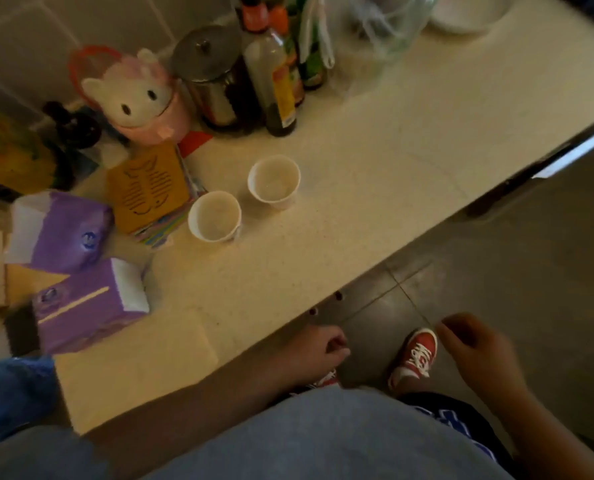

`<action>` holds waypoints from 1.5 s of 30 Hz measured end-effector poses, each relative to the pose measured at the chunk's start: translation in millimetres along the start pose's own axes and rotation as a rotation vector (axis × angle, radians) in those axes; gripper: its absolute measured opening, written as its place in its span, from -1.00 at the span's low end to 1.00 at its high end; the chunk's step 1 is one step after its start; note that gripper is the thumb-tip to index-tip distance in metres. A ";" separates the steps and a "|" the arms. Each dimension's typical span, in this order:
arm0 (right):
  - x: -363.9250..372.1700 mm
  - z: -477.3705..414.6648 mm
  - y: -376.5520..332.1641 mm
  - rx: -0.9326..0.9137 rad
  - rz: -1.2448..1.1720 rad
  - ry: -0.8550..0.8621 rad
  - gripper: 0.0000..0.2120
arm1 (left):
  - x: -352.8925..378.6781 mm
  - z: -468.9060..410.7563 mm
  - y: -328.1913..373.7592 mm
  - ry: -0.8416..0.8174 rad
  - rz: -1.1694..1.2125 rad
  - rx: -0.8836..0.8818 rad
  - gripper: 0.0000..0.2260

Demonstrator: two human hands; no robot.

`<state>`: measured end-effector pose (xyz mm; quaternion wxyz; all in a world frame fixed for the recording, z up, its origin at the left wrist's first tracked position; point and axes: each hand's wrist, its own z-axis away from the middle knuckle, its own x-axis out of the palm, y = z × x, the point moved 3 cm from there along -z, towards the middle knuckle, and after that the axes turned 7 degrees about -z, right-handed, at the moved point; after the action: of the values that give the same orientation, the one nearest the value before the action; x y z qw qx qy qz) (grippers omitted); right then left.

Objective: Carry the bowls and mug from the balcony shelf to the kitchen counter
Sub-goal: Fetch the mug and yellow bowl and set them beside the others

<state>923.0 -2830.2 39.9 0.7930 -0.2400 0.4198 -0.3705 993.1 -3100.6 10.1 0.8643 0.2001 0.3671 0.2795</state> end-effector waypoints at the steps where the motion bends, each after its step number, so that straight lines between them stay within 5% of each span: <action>1: -11.3 5.8 26.1 0.086 -0.018 0.044 -0.93 | 7.8 -9.5 2.5 -0.040 -0.013 -0.037 -0.84; 9: -75.7 83.7 203.9 0.623 -0.154 0.276 -0.88 | 51.4 -82.8 66.4 -0.238 -0.306 -0.117 -0.78; 16: -143.2 137.3 309.4 0.878 -0.267 0.179 -0.92 | 103.7 -121.6 165.6 -0.259 -0.410 -0.104 -0.75; 34: -393.5 -39.4 354.8 0.587 -0.339 0.209 -0.79 | 115.8 -254.0 320.5 -0.297 -0.478 -0.144 -0.85; 45: -474.8 -71.7 373.8 0.852 -0.570 0.436 -0.83 | 79.2 -449.8 534.9 -0.383 -0.661 0.068 -0.87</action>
<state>829.8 -2232.4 -25.1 0.5832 0.0799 0.3058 -0.7483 522.9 -2578.9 -29.0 0.9537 0.1481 0.2526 -0.0688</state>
